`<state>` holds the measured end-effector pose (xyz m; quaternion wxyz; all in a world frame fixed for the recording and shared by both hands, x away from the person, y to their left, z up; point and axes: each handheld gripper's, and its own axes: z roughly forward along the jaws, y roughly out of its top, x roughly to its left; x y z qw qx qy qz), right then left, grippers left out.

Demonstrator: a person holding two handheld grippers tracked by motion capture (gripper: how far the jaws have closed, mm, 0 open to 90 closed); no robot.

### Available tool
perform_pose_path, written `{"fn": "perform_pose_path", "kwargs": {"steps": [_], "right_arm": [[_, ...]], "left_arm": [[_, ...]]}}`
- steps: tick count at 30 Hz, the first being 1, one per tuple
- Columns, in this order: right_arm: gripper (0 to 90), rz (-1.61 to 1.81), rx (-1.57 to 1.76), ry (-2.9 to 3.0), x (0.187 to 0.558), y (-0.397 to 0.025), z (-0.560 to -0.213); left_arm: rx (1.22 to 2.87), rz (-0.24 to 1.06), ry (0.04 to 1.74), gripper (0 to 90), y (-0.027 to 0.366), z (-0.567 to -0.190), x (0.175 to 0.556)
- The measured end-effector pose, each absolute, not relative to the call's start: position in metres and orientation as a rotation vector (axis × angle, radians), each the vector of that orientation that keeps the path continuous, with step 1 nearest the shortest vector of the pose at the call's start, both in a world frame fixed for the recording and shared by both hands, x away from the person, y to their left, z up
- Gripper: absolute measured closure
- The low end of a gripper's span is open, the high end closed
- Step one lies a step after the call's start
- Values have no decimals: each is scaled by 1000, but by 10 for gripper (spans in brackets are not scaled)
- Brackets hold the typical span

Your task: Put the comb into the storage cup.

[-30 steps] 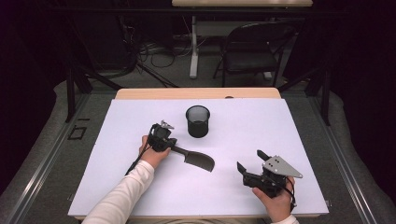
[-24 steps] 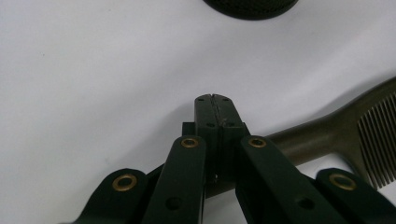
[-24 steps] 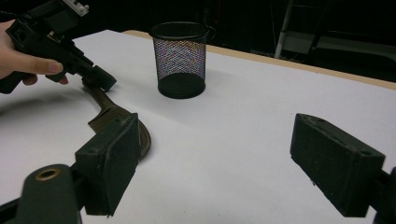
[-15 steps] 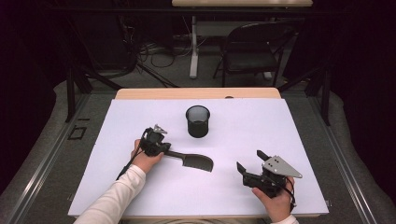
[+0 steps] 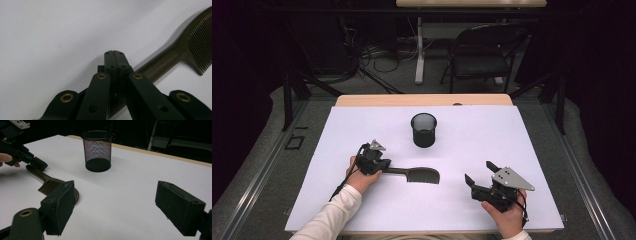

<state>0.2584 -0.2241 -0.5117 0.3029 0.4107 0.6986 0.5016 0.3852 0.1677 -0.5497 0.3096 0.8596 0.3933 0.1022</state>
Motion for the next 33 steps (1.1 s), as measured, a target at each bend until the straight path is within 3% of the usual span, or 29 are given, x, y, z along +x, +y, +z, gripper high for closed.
{"fn": "perform_pose_path", "kwargs": {"steps": [33], "right_arm": [[165, 1330, 1084, 1863, 259, -223, -513]], "left_arm": [[2297, 215, 966, 900, 175, -547, 351]]}}
